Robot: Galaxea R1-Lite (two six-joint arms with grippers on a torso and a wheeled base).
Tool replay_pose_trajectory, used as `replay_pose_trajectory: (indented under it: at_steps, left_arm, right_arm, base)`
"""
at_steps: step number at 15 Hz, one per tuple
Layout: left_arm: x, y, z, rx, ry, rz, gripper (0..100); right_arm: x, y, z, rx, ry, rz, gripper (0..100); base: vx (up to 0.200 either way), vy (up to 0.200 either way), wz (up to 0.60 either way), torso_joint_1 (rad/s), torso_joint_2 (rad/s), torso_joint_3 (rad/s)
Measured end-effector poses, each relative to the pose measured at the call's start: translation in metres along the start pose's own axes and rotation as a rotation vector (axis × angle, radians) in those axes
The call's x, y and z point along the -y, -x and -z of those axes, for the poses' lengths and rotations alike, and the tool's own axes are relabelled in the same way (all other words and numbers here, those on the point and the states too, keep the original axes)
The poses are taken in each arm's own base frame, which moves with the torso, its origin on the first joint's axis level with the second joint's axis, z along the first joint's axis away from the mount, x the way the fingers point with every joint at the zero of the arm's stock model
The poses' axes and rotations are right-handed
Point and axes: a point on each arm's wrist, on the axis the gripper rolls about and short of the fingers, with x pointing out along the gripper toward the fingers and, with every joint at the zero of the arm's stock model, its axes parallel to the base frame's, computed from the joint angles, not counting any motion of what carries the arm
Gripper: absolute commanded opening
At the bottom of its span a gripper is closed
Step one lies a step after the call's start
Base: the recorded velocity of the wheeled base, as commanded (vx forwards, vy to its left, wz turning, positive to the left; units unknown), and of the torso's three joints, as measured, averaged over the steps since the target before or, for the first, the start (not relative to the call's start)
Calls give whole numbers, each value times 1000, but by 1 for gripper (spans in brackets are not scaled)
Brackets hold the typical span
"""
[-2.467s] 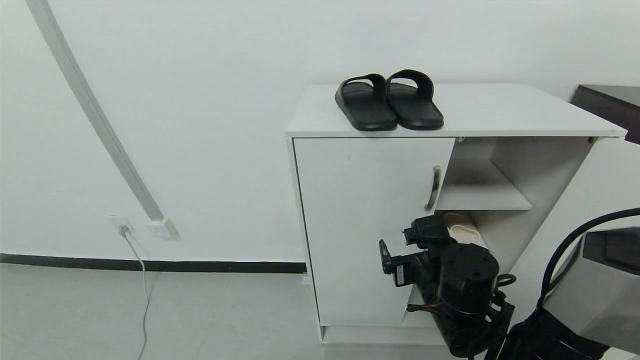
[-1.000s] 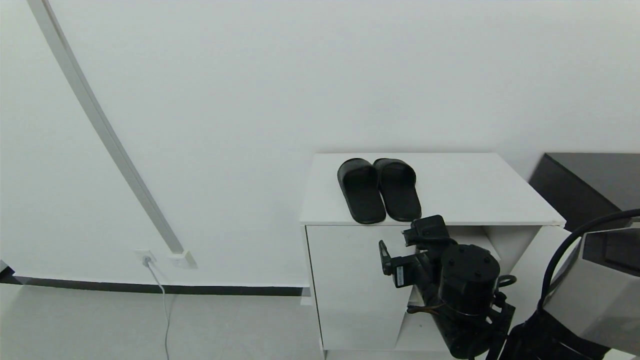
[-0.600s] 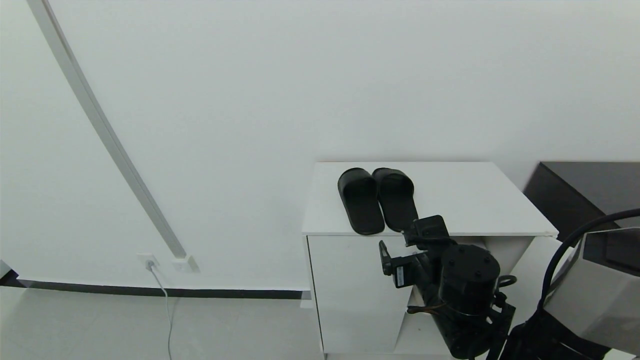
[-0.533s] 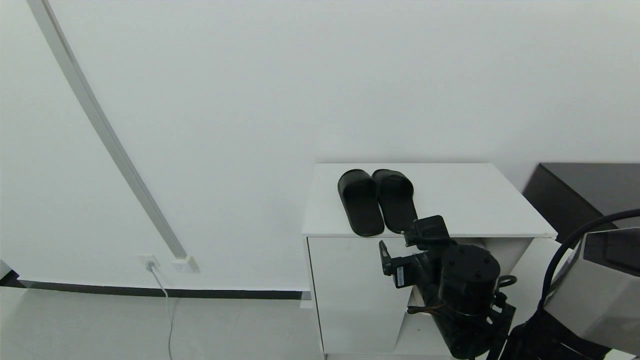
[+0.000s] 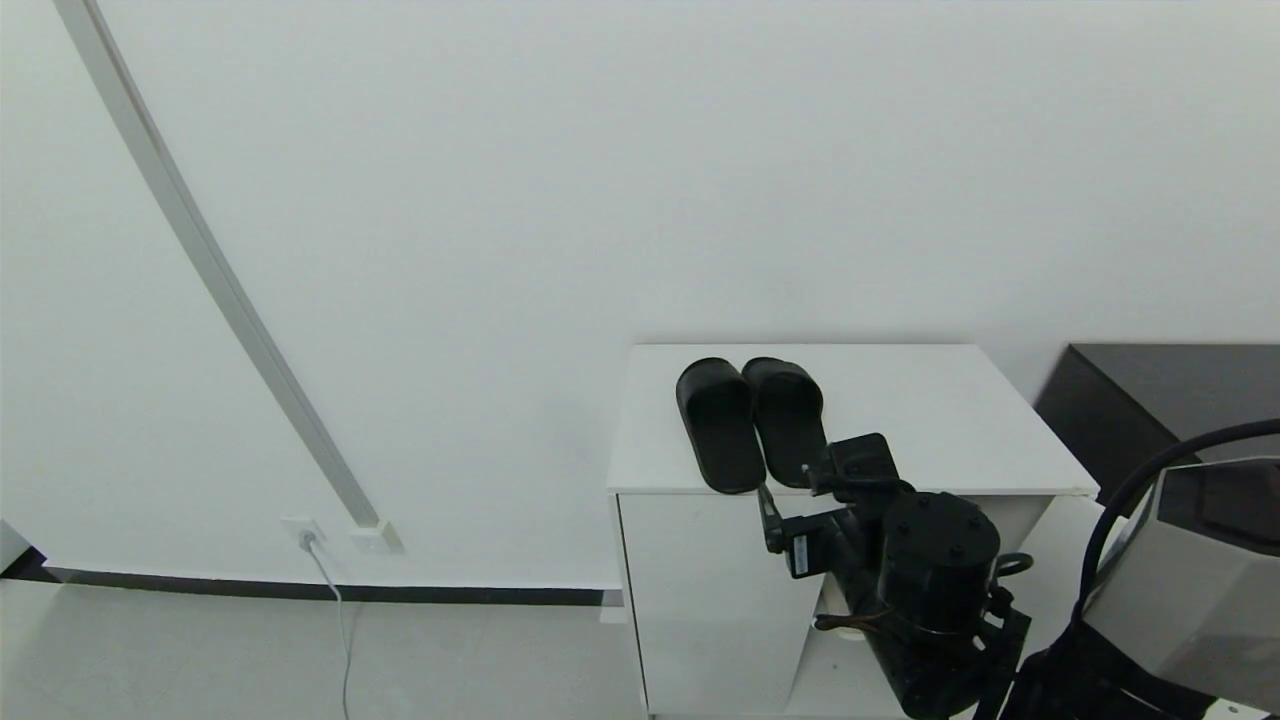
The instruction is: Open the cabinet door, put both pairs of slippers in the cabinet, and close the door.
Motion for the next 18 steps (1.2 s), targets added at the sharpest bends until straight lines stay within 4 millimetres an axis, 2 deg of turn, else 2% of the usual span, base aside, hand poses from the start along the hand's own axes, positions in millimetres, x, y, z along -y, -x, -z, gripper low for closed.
replay_pose_trajectory:
  at_steps: [5,8,9,11,14,16,18]
  left_arm:
    - [0,0,0,-1,0,0,0]
    - [0,0,0,-1,-1,1,0]
    - [0,0,0,-1,-5,0,0]
    - [0,0,0,-1,-9,0,0]
    - [0,0,0,0,-8,0,0]
    - [0,0,0,-1,-8,0,0]
    - [0,0,0,-1,-8,1,0]
  right_arm:
    - [0,-6,-2,28,30,-36,100]
    - [-4,-26,-4,-102,39,-20,100]
    - [-5,-31,-8,-168,37,-14,100]
    - [-5,-39,-30,-254,-5,3,100]
    - [-7,-37,-65,-300,-151,18,100]
    - [-10,-36,-69,-305,-204,9,100]
    - [-11,-35,-62,-305,-219,5,100]
  base:
    - [0,0,0,0,0,0]
    - [0,0,0,0,0,0]
    - [0,0,0,0,0,0]
    - [0,0,0,0,0,0]
    - [0,0,0,0,0,0]
    - [0,0,0,0,0,0]
    - [100,0,0,1,1,1]
